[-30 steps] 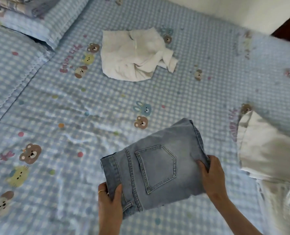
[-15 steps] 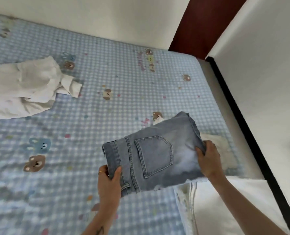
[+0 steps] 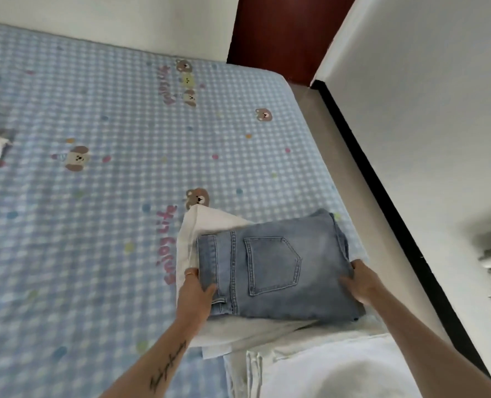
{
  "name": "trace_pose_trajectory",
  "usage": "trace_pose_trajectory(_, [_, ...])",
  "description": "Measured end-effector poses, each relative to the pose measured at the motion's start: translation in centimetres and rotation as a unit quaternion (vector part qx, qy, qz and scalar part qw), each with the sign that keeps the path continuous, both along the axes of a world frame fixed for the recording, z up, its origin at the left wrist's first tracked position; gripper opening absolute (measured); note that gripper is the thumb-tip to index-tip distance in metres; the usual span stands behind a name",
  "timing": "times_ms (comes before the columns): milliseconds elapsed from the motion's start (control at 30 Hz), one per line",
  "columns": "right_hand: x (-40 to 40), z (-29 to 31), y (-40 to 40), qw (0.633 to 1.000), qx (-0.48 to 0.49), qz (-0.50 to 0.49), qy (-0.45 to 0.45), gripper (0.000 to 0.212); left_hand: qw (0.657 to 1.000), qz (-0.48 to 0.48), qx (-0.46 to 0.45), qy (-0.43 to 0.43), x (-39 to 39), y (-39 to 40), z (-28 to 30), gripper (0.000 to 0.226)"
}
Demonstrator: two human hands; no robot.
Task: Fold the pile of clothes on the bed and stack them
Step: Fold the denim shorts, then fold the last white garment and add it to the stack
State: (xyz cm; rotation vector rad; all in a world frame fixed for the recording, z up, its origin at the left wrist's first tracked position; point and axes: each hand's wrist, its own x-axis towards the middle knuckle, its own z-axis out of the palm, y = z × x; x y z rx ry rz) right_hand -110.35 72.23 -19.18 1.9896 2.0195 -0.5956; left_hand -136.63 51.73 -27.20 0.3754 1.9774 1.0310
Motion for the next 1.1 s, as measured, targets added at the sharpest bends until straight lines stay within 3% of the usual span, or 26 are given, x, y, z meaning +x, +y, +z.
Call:
trace_pose_trajectory(233, [0.0, -6.5, 0.1, 0.994, 0.049, 0.064, -0.073, 0.021, 0.996, -0.054, -0.013, 0.069, 0.2, -0.4, -3.2, 0.043])
trace_pose_trajectory(367, [-0.7, -4.5, 0.7, 0.987, -0.008, 0.083, -0.138, 0.033, 0.996, -0.084, 0.005, 0.023, -0.7, -1.1, -2.3, 0.041])
trace_pose_trajectory(467, [-1.7, -1.6, -0.9, 0.974, 0.083, 0.124, -0.169, 0.028, 0.997, -0.072, -0.011, 0.031, -2.3, -4.7, -1.6, 0.029])
trace_pose_trajectory(533, [-4.5, -0.4, -3.7, 0.974, 0.130, 0.164, -0.089, 0.025, 0.989, -0.064, -0.045, 0.129, -5.2, -9.4, -1.9, 0.025])
trace_pose_trajectory(600, [-8.5, 0.0, -7.2, 0.976, 0.086, 0.199, 0.003, 0.021, 0.955, -0.067, -0.099, 0.272, -9.3, -15.3, -2.5, 0.025])
trace_pose_trajectory(667, [-13.7, -0.6, -10.9, 0.966, 0.015, 0.257, 0.038, 0.020, 0.926, -0.028, -0.178, 0.330, -14.6, -21.9, -2.6, 0.031])
trace_pose_trajectory(767, [-22.9, -1.9, -16.3, 0.942, -0.063, 0.323, 0.070, 0.018, 0.905, 0.018, -0.296, 0.305, -23.2, -30.8, -2.0, 0.056])
trace_pose_trajectory(833, [-29.9, -2.4, -20.0, 0.926, -0.085, 0.350, 0.108, 0.012, 0.871, -0.018, -0.381, 0.310, -28.6, -36.1, -1.3, 0.068])
trace_pose_trajectory(967, [-43.1, -2.6, -26.1, 0.896, -0.080, 0.395, 0.184, 0.017, 0.854, 0.029, -0.408, 0.322, -38.0, -42.4, -0.7, 0.081])
trace_pose_trajectory(1100, [-56.4, -3.2, -31.4, 0.864, -0.047, 0.433, 0.251, 0.018, 0.867, 0.003, -0.431, 0.251, -42.6, -44.4, -3.0, 0.101])
